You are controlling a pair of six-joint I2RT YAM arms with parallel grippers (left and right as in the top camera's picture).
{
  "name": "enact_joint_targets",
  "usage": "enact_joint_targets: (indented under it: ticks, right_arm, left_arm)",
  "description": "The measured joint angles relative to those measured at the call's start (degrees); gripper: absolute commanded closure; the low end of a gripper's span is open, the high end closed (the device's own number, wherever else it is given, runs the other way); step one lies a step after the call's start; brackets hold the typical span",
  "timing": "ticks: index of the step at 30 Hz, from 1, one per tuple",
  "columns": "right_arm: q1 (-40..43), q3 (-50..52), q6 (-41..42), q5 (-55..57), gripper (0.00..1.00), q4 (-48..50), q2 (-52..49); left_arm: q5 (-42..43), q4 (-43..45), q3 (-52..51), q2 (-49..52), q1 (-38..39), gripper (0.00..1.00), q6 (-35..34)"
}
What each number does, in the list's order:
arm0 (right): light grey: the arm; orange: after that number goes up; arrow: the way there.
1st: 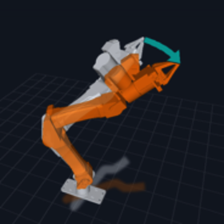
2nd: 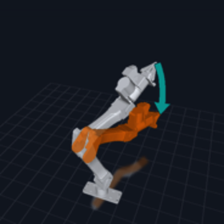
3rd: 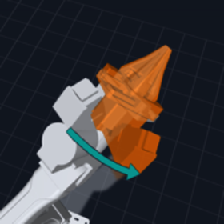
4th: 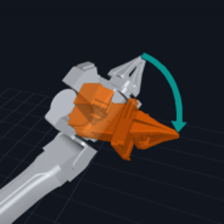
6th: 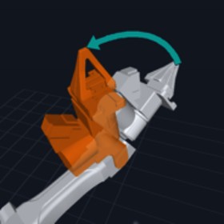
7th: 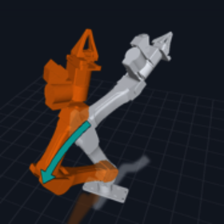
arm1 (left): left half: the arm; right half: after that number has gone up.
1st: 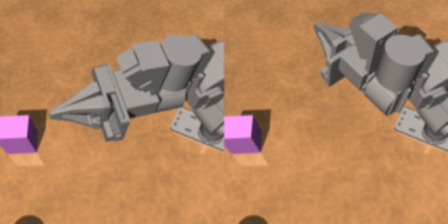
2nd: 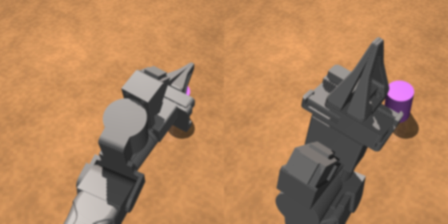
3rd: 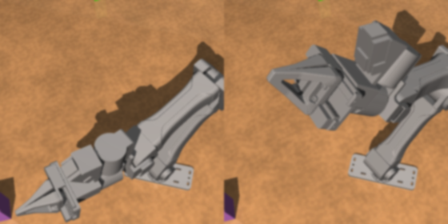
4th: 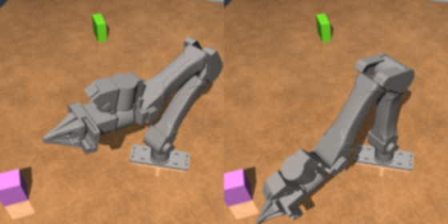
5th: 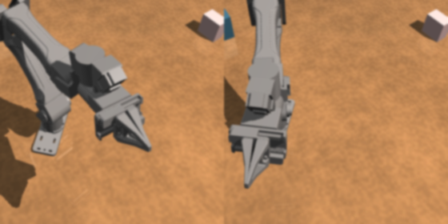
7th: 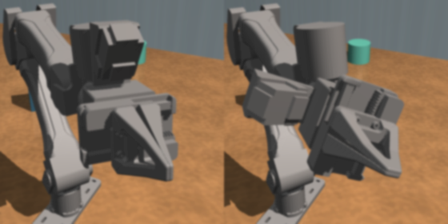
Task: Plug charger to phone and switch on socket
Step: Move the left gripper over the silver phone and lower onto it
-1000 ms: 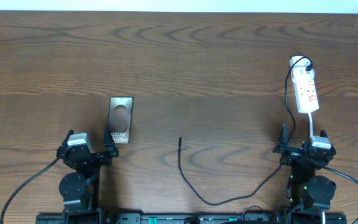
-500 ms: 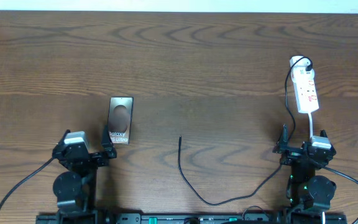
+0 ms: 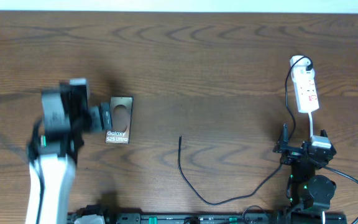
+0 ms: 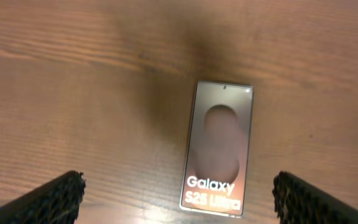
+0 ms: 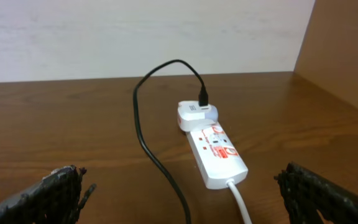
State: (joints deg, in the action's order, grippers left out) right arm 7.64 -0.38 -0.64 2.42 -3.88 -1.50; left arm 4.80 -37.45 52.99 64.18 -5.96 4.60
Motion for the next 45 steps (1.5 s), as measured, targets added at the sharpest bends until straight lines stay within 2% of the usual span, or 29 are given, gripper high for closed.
enact_joint_targets:
  ticks: [4,9,10,11,12,13,15,16,23,28,32,39,45]
  right_arm:
    - [0.0,0.0,0.0,0.0,0.01,0.0,0.1]
    - [0.0,0.0,0.0,0.0,0.01,0.0,0.1]
    - [0.0,0.0,0.0,0.0,0.01,0.0,0.1]
    - [0.0,0.0,0.0,0.0,0.01,0.0,0.1]
    - [0.0,0.0,0.0,0.0,0.01,0.0,0.1]
    - [0.0,0.0,0.0,0.0,0.01,0.0,0.1]
    - [0.0,0.0,0.0,0.0,0.01,0.0,0.1]
    - [0.0,0.0,0.0,0.0,0.01,0.0,0.1]
    - [0.0,0.0,0.0,0.0,0.01,0.0,0.1]
    - [0.0,0.0,0.0,0.0,0.01,0.0,0.1]
    - [0.0,0.0,0.0,0.0,0.01,0.0,0.1]
    - [0.0,0.0,0.0,0.0,0.01,0.0,0.1]
    - [0.0,0.0,0.0,0.0,0.01,0.0,0.1]
  left_arm:
    - [0.4,-11.9,12.7,16.9,0.0,0.03,1.9]
    - [0.7,-13.0,14.5,25.7,0.0,0.04,2.5]
    - [0.7,-13.0,14.5,26.8,0.0,0.37,2.8]
    - [0.7,-13.0,14.5,27.0,0.0,0.6,2.8]
    - [0.7,-12.9,14.5,27.0,0.0,0.65,2.8]
    - [0.8,-12.9,14.5,27.0,0.0,0.57,2.9]
    - [0.9,-12.9,14.6,27.0,0.0,0.06,3.0]
    - [0.9,-12.9,14.5,27.0,0.0,0.02,3.2]
    - [3.7,-13.0,14.5,27.0,0.3,0.02,2.9]
    - [3.8,-13.1,14.6,27.0,5.6,0.02,2.9]
    - [3.8,-13.1,14.6,27.6,6.8,0.02,0.7]
    - [2.8,-10.5,14.6,36.6,8.4,0.02,-0.6]
    - [2.3,-7.0,14.6,39.5,8.7,0.02,-0.8]
